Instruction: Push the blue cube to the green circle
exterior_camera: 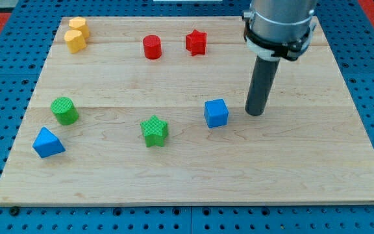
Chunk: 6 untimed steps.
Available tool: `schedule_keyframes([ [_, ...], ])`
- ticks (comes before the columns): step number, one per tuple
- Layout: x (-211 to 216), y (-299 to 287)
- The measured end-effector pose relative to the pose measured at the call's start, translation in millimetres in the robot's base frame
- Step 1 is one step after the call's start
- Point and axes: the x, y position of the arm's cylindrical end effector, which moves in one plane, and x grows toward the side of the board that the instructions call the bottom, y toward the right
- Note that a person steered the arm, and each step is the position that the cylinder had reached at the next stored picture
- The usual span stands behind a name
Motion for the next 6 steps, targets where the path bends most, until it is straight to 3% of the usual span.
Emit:
schedule_keyframes([
  [2,-4,-162],
  [5,-26,-245],
  [6,-9,-296],
])
